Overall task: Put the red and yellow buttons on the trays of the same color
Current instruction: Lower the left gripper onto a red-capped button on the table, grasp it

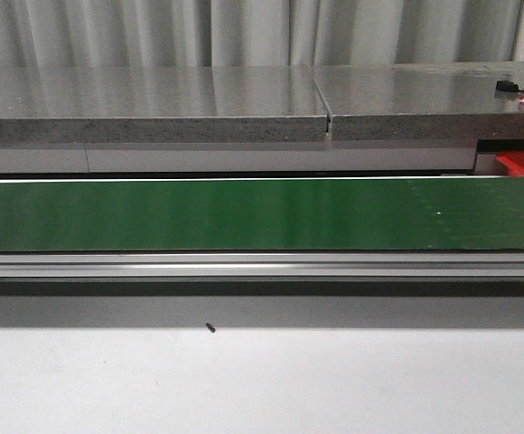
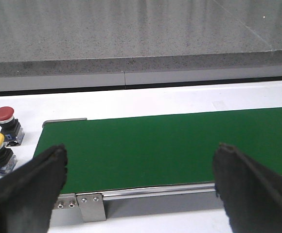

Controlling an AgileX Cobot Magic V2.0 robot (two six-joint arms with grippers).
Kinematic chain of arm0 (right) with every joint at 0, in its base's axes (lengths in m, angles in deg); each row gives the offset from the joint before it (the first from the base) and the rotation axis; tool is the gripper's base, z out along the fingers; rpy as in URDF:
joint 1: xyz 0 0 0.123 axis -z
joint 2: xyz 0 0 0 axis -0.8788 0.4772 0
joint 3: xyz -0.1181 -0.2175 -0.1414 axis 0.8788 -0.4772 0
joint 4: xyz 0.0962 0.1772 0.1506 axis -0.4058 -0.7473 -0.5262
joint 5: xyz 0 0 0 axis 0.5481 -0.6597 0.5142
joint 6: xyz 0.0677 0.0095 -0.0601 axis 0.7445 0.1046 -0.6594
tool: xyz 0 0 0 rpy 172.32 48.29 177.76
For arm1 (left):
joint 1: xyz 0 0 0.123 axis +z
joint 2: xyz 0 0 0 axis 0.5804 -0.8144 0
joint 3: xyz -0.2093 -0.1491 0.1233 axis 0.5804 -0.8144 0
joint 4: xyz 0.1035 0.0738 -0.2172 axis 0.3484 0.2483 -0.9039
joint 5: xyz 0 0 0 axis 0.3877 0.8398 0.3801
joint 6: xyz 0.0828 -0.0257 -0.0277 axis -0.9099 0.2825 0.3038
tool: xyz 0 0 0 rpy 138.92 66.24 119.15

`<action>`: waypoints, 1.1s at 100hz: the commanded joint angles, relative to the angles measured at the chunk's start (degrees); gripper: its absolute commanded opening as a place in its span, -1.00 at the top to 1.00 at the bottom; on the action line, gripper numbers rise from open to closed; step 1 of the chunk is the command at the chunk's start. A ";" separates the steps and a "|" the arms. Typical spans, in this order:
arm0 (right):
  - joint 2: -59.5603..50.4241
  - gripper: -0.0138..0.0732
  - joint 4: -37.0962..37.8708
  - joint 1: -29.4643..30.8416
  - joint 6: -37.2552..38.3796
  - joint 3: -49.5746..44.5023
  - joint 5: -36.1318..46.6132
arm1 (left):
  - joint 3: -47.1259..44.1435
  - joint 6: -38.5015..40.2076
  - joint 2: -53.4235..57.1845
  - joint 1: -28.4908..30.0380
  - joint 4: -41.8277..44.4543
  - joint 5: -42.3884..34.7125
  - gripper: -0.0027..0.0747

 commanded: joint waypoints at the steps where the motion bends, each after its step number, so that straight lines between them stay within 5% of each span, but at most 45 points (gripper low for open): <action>1: 0.13 0.84 -1.29 0.11 0.05 1.50 3.39 | 1.60 0.49 -0.50 -0.49 -0.29 -4.58 -0.72; 13: 0.13 0.84 -1.29 0.11 0.05 1.50 3.39 | 1.60 1.01 -0.50 -0.37 -0.29 -4.71 -0.72; 49: 0.13 0.84 -1.29 0.11 0.05 1.50 3.34 | 11.41 20.62 -12.53 10.35 16.04 4.01 -0.72; 110: 0.19 0.84 -1.29 0.11 0.05 1.50 3.34 | 32.19 21.04 -51.71 29.93 16.20 4.12 -0.72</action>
